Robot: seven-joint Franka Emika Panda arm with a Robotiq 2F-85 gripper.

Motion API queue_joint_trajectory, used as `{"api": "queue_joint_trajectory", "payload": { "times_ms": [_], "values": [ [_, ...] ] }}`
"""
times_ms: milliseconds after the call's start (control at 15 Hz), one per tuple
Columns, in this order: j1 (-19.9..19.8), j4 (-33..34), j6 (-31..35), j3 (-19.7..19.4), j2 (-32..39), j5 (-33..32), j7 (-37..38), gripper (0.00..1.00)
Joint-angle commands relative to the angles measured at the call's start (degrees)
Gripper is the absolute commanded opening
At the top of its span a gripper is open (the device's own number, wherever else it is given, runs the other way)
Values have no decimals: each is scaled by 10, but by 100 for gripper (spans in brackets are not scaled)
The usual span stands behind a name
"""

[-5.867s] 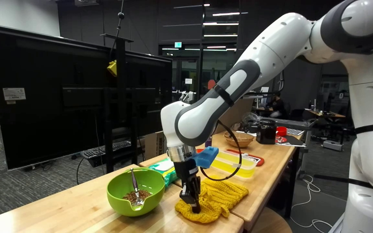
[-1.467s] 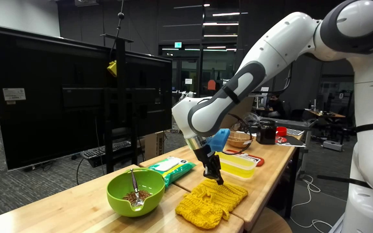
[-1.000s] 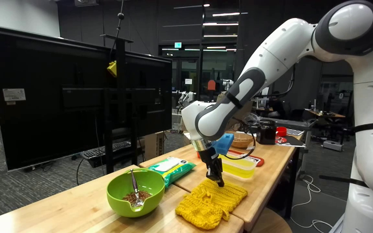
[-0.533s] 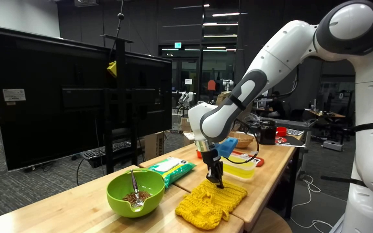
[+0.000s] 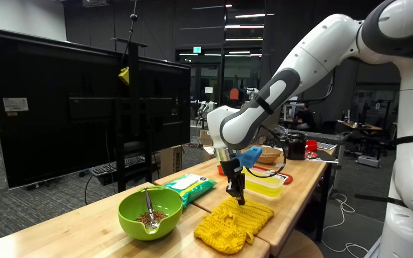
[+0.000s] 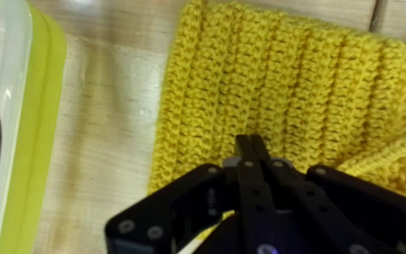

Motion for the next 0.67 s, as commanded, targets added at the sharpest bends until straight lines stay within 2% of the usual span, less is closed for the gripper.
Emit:
{"api": "queue_joint_trajectory", "payload": {
  "times_ms": [0, 267, 600],
  "values": [
    [3, 4, -39, 11, -42, 66, -41, 0],
    [10, 0, -70, 19, -68, 155, -60, 0],
    [30, -33, -45, 34, -76, 228, -41, 0]
  ]
}}
